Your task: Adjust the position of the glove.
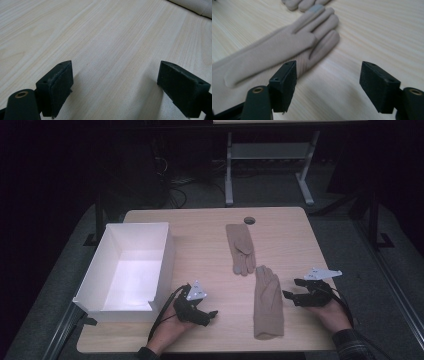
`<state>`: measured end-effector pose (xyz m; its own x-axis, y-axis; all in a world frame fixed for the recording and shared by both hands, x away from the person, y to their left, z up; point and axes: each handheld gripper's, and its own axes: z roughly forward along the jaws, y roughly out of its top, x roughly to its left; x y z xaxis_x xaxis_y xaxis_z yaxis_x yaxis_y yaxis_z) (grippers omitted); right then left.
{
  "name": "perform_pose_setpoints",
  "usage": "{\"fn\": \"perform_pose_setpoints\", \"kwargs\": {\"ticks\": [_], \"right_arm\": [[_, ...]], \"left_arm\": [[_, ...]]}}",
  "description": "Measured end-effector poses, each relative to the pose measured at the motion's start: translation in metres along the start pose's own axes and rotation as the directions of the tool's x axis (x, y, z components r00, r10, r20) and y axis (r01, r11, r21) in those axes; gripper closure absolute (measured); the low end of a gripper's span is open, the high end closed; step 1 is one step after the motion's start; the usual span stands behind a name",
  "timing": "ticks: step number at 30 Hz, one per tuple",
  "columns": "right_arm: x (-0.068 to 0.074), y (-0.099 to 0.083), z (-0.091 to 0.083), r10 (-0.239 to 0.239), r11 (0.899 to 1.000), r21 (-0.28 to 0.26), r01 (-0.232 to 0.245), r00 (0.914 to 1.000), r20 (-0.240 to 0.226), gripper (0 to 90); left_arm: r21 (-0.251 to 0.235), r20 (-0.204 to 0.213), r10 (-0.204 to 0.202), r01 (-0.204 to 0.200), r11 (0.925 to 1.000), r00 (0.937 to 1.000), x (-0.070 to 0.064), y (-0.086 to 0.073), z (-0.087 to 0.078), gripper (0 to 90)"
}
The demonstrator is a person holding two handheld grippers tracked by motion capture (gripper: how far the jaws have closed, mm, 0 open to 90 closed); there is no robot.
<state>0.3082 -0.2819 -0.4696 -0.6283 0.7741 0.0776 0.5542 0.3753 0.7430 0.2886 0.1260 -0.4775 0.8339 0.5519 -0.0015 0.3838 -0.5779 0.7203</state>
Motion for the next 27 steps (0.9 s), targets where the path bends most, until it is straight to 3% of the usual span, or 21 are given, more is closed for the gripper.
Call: {"fn": "perform_pose_setpoints", "kwargs": {"ticks": [6,11,16,19,20,23,27], "right_arm": [[0.001,-0.005,0.007,0.006,0.999,0.033,-0.006,0.9998,0.020,20.4],[0.002,-0.008,0.010,-0.013,1.000,0.019,0.013,0.9996,0.023,17.3],[0.004,-0.007,0.011,-0.030,0.999,0.030,0.029,0.9992,0.026,14.5],[0.004,-0.008,0.011,-0.025,0.999,0.033,0.024,0.9993,0.026,14.4],[0.004,-0.008,0.011,-0.025,0.999,0.033,0.024,0.9993,0.026,14.4],[0.004,-0.008,0.011,-0.026,0.999,0.032,0.025,0.9993,0.026,14.4],[0.004,-0.008,0.011,-0.025,0.999,0.032,0.024,0.9993,0.026,14.4]], "left_arm": [[0.001,-0.016,-0.008,0.008,1.0000,0.9998,0.000,0.002,0.001,12.7],[0.000,-0.021,-0.027,0.027,0.9996,0.9994,-0.001,0.002,0.003,12.7],[0.038,-0.026,-0.055,0.056,0.9977,0.9982,0.001,0.010,0.003,14.4],[0.036,-0.025,-0.078,0.079,0.9962,0.9967,0.004,0.014,0.002,26.5],[0.039,-0.033,-0.078,0.079,0.9961,0.9964,0.006,0.016,0.002,26.5],[0.016,-0.041,-0.108,0.109,0.9939,0.9933,0.013,0.025,0.001,41.7],[-0.002,0.000,-0.140,0.140,0.9902,0.9902,0.024,0.040,0.007,62.9]]}}
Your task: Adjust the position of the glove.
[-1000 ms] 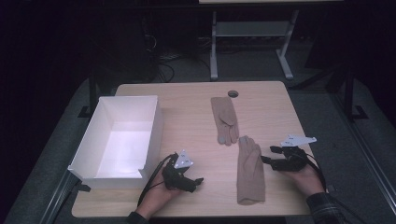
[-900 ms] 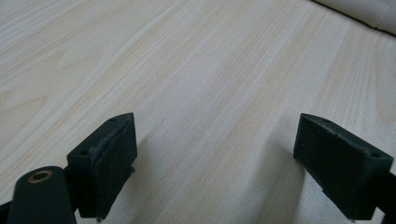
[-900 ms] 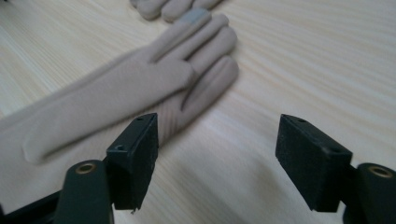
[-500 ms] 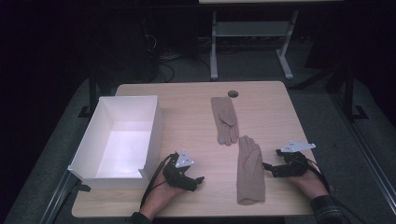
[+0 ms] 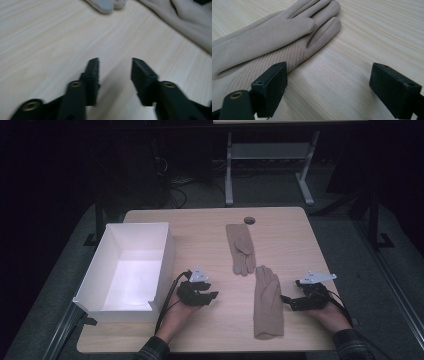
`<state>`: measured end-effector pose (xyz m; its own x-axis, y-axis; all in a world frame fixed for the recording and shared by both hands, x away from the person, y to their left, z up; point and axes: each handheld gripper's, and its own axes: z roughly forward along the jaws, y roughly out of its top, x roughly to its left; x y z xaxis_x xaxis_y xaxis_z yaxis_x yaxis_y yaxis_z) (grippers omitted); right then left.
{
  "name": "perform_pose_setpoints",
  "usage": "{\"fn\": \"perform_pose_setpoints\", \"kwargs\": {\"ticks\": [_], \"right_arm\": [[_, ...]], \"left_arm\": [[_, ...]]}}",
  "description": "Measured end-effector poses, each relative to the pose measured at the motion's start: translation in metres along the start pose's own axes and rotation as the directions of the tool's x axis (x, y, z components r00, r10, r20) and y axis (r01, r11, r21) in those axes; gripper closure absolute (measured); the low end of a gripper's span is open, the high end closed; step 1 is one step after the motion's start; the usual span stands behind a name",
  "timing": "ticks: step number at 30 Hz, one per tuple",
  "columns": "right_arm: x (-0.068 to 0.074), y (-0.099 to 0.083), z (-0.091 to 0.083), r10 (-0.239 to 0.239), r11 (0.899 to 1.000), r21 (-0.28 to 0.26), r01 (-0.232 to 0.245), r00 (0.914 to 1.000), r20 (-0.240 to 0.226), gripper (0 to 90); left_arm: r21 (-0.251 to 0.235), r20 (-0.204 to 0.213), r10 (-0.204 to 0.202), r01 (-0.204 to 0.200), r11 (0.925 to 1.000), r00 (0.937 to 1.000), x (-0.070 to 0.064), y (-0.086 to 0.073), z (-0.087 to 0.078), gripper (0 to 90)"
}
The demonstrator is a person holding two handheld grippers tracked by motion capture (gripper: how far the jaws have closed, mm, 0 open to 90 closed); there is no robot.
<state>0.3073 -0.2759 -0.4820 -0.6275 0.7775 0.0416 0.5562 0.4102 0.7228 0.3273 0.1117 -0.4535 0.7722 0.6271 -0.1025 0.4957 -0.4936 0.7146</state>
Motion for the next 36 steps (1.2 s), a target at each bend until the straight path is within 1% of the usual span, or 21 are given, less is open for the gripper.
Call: {"fn": "perform_pose_setpoints", "kwargs": {"ticks": [1,2,3,4,5,6,7,10,13,17,20,21,22,24,26,27,28,29,32,33,36], "right_arm": [[0.000,0.000,0.000,0.000,1.000,0.000,0.000,1.0000,0.000,14.4],[0.000,0.000,0.000,0.000,1.000,0.000,0.000,1.0000,0.000,14.3],[0.000,0.000,0.000,0.001,1.000,0.000,-0.001,1.0000,0.000,14.3],[0.000,0.000,0.000,0.004,1.000,0.000,-0.004,1.0000,0.000,14.4],[0.000,0.000,0.000,0.004,1.000,0.000,-0.004,1.0000,0.000,14.4],[0.000,0.000,0.000,0.003,1.000,0.000,-0.003,1.0000,0.001,14.3],[0.000,0.000,0.001,0.003,1.000,0.000,-0.003,1.0000,0.000,14.1],[0.000,0.001,0.001,0.002,1.000,0.000,-0.002,1.0000,0.000,14.1],[0.000,0.000,0.001,0.002,1.000,-0.001,-0.002,1.0000,0.000,14.1],[0.000,0.000,0.001,0.003,1.000,-0.002,-0.003,1.0000,0.000,14.1],[0.000,0.001,0.001,0.002,1.000,-0.001,-0.002,1.0000,-0.001,14.1],[0.000,0.001,0.001,0.003,1.000,-0.002,-0.003,1.0000,-0.001,14.1],[0.000,0.001,0.001,0.003,1.000,-0.002,-0.003,1.0000,-0.001,14.1],[0.000,0.000,0.001,0.004,1.000,-0.004,-0.004,1.0000,-0.001,14.1],[0.000,0.000,0.001,0.004,1.000,-0.004,-0.004,1.0000,-0.001,14.1],[0.000,0.000,0.001,0.004,1.000,-0.004,-0.004,1.0000,-0.001,14.1],[0.000,0.000,0.001,0.004,1.000,-0.004,-0.004,1.0000,-0.001,14.1],[0.000,0.000,0.001,0.004,1.000,-0.004,-0.004,1.0000,-0.001,14.1],[0.000,0.001,0.001,0.001,1.000,-0.004,-0.001,1.0000,-0.004,14.1],[0.000,0.001,0.001,0.001,1.000,-0.004,-0.001,1.0000,-0.004,14.1],[0.000,0.001,0.001,0.001,1.000,-0.003,-0.001,1.0000,-0.004,14.1]], "left_arm": [[-0.003,0.012,-0.005,0.005,1.0000,0.9999,0.001,0.004,0.003,71.7],[-0.004,0.020,-0.001,0.002,1.0000,0.9998,0.002,0.009,0.006,75.7],[-0.013,0.036,0.020,-0.019,0.9997,0.9992,0.003,0.017,0.011,79.9],[-0.013,0.036,0.020,-0.019,0.9997,0.9992,0.003,0.017,0.011,84.2],[-0.022,0.037,0.029,-0.028,0.9994,0.9989,0.003,0.022,0.014,84.2],[-0.022,0.041,0.046,-0.045,0.9987,0.9981,0.004,0.028,0.018,87.6],[-0.028,0.042,0.055,-0.053,0.9982,0.9976,0.004,0.033,0.021,89.6],[-0.032,0.041,0.080,-0.079,0.9963,0.9959,0.004,0.046,0.032,89.7],[-0.044,0.052,0.092,-0.090,0.9950,0.9944,0.001,0.061,0.047,89.6],[-0.026,0.052,0.124,-0.122,0.9921,0.9910,-0.005,0.076,0.066,89.7],[-0.021,0.060,0.132,-0.131,0.9912,0.9894,-0.007,0.085,0.080,89.6],[-0.013,0.062,0.136,-0.136,0.9906,0.9887,-0.009,0.088,0.088,89.6],[-0.013,0.062,0.136,-0.136,0.9906,0.9887,-0.009,0.088,0.088,89.7],[0.002,0.055,0.134,-0.134,0.9910,0.9895,-0.008,0.089,0.097,89.7],[0.033,0.050,0.130,-0.132,0.9907,0.9902,-0.006,0.087,0.104,89.7],[0.035,0.058,0.115,-0.117,0.9925,0.9917,-0.005,0.085,0.105,89.7],[0.027,0.071,0.099,-0.101,0.9945,0.9926,-0.003,0.083,0.105,89.7],[0.025,0.072,0.087,-0.089,0.9957,0.9936,-0.001,0.082,0.104,89.7],[0.026,0.064,0.097,-0.099,0.9948,0.9932,0.000,0.079,0.101,89.7],[0.023,0.063,0.086,-0.087,0.9959,0.9943,-0.001,0.078,0.099,89.7],[0.027,0.063,0.084,-0.086,0.9959,0.9945,0.000,0.071,0.092,89.8]]}}
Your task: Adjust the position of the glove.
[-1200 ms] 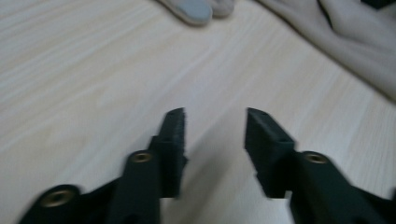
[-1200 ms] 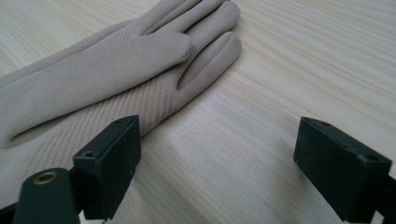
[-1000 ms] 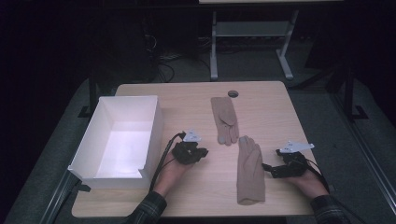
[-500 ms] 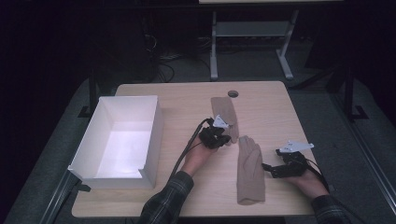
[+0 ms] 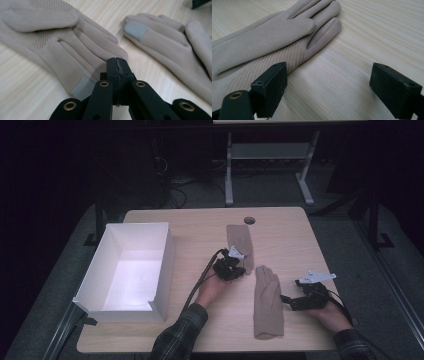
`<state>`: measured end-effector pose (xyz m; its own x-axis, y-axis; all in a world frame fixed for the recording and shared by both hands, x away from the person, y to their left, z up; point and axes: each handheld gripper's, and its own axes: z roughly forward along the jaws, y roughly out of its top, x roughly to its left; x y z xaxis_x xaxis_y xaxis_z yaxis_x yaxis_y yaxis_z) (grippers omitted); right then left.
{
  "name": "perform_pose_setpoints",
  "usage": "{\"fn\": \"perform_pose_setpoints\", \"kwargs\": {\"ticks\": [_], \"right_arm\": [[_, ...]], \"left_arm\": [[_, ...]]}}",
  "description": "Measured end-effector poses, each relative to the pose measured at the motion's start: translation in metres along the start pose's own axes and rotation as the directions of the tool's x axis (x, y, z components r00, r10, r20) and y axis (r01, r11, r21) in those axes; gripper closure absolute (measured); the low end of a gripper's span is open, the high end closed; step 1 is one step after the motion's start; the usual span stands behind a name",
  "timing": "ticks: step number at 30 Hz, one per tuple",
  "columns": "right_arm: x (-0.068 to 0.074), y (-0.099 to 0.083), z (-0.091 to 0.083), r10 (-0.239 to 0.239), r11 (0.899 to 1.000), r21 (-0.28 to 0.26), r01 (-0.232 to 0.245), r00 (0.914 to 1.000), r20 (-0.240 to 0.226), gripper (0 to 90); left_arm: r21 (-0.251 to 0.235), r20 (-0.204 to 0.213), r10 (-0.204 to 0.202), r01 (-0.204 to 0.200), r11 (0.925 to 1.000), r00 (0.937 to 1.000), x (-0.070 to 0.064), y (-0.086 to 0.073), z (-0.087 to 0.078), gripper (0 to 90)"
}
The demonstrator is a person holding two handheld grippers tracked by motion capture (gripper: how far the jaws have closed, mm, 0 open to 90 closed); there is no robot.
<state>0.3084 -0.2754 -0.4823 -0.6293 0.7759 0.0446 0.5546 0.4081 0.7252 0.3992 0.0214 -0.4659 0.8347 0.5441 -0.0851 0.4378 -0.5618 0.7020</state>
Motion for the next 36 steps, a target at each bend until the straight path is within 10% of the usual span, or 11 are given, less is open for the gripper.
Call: {"fn": "perform_pose_setpoints", "kwargs": {"ticks": [36], "right_arm": [[0.000,0.000,0.000,-0.001,1.000,0.004,0.001,1.0000,0.004,14.1]], "left_arm": [[0.070,0.092,0.036,-0.043,0.9967,0.9951,-0.051,-0.083,-0.087,89.8]]}}
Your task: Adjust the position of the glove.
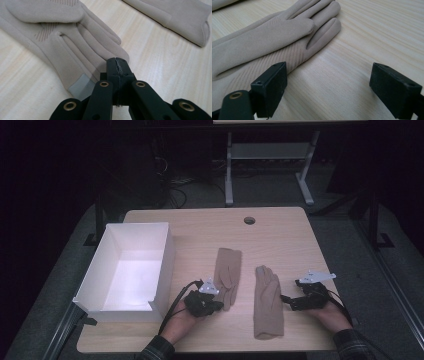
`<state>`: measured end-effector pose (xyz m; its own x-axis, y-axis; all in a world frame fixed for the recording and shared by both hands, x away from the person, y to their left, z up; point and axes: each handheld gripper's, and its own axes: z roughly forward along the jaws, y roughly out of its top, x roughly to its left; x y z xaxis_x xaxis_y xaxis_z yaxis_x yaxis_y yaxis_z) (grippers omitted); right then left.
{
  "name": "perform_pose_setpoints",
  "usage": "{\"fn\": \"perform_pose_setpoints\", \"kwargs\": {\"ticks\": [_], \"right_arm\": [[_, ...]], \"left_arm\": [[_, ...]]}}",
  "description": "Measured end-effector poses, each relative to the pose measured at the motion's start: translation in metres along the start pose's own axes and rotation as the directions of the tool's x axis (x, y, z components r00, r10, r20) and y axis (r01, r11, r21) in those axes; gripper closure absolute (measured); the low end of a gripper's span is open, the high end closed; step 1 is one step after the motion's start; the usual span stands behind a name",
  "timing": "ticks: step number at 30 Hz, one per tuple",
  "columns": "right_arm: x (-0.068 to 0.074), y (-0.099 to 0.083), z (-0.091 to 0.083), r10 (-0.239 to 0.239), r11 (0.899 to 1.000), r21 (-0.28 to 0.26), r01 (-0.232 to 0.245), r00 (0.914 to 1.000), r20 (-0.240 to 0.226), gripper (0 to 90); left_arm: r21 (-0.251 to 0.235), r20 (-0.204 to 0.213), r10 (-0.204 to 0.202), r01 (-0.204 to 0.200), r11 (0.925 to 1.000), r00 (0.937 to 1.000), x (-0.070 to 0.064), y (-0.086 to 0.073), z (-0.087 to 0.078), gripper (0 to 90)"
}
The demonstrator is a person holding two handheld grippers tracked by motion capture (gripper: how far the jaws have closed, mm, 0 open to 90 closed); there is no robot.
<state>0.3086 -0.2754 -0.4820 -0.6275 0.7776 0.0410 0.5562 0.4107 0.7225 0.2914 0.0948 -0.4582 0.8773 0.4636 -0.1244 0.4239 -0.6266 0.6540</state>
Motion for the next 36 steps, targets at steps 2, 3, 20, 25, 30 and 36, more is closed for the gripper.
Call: {"fn": "perform_pose_setpoints", "kwargs": {"ticks": [2,3,20,25,30,36], "right_arm": [[0.000,0.000,0.000,0.001,1.000,-0.001,-0.001,1.0000,0.000,14.1],[0.000,0.000,0.000,0.001,1.000,0.000,-0.001,1.0000,0.000,14.1],[0.000,0.000,0.000,0.003,1.000,-0.001,-0.003,1.0000,0.002,14.1],[0.000,0.000,0.000,0.001,1.000,-0.002,-0.001,1.0000,0.001,14.1],[0.000,0.000,0.000,0.002,1.000,-0.001,-0.002,1.0000,0.000,14.1],[0.000,0.000,0.000,0.002,1.000,-0.002,-0.002,1.0000,0.000,14.1]], "left_arm": [[-0.002,-0.004,-0.001,0.001,1.0000,1.0000,-0.001,0.001,-0.002,89.7],[-0.015,-0.005,-0.006,0.006,0.9999,1.0000,-0.002,0.002,-0.003,89.7],[-0.080,-0.173,-0.073,0.060,0.9950,0.9822,0.061,0.055,0.009,89.7],[-0.068,-0.201,-0.086,0.073,0.9950,0.9758,0.084,0.072,0.031,89.7],[-0.056,-0.223,-0.098,0.087,0.9946,0.9698,0.098,0.083,0.048,89.7],[-0.024,-0.233,-0.098,0.095,0.9952,0.9675,0.104,0.081,0.057,89.7]]}}
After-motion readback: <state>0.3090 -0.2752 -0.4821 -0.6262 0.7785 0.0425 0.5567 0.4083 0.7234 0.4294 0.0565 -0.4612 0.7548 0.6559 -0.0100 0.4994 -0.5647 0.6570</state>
